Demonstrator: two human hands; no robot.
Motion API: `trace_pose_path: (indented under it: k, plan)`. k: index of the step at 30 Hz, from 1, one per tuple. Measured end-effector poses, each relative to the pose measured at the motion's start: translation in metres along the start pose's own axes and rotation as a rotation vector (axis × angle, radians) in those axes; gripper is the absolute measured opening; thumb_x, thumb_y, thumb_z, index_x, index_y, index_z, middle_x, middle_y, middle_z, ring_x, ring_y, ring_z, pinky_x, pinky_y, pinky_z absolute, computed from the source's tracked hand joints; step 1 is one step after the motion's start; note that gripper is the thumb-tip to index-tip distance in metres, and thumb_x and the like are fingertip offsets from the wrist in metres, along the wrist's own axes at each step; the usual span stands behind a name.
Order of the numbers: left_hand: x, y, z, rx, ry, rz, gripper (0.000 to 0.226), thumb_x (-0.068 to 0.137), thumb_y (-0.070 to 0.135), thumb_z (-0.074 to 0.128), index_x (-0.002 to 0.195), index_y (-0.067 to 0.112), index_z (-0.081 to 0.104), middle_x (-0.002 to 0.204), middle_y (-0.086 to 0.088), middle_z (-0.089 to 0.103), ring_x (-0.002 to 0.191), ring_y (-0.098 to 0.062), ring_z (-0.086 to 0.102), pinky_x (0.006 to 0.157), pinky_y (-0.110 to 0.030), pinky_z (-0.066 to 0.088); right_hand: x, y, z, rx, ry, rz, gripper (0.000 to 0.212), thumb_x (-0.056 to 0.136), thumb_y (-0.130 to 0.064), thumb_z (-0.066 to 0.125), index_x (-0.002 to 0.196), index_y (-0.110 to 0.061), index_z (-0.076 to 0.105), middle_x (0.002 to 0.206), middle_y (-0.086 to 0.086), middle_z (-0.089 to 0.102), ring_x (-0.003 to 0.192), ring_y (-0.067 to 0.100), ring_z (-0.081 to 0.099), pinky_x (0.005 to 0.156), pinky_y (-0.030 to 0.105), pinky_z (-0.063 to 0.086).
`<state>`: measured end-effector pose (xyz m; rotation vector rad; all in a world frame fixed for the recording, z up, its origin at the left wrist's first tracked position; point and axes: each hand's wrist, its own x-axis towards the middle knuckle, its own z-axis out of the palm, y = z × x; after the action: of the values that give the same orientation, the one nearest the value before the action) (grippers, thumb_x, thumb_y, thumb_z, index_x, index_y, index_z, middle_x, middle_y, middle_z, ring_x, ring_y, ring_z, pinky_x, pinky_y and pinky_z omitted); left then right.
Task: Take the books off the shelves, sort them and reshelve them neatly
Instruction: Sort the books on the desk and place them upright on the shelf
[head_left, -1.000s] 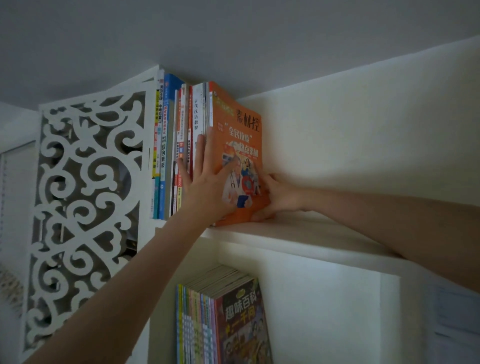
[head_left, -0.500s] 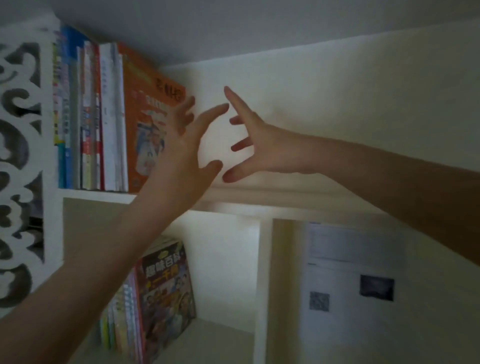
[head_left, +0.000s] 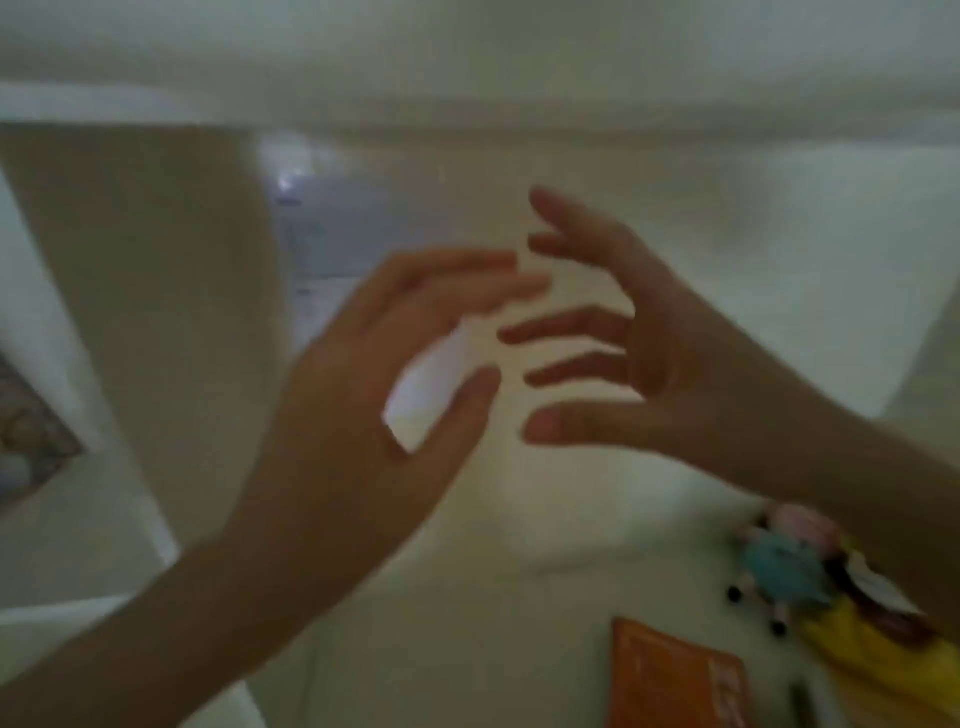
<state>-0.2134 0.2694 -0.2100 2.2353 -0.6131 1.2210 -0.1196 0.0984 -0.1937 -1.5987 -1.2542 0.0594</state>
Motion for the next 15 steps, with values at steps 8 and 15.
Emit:
trace_pose_path:
  k: [8, 15]
  plan:
    - [-0.149, -0.053, 0.197, -0.281, -0.685, -0.769, 0.056, 0.089, 0.027, 0.061, 0.128, 0.054, 0.032, 0.129, 0.013, 0.039, 0.117, -0.002, 0.049, 0.1, -0.03, 0.043, -0.184, 0.17, -0.014, 0.091, 0.219, 0.753, 0.104, 0.052, -0.057, 0.082, 0.138, -0.059, 0.023, 0.145, -0.022, 0.028, 0.125, 0.005, 0.045, 0.083, 0.022, 0.052]
    - [-0.238, -0.074, 0.293, -0.392, -1.105, -1.241, 0.091, 0.083, 0.042, 0.066, 0.149, 0.031, 0.004, 0.154, -0.009, 0.02, 0.137, -0.022, 0.031, 0.107, -0.028, 0.03, -0.305, 0.304, 0.027, 0.218, 0.386, 1.126, 0.077, 0.071, -0.034, 0.083, 0.136, -0.031, 0.042, 0.134, 0.006, 0.055, 0.12, 0.024, 0.056, 0.099, 0.051, 0.047]
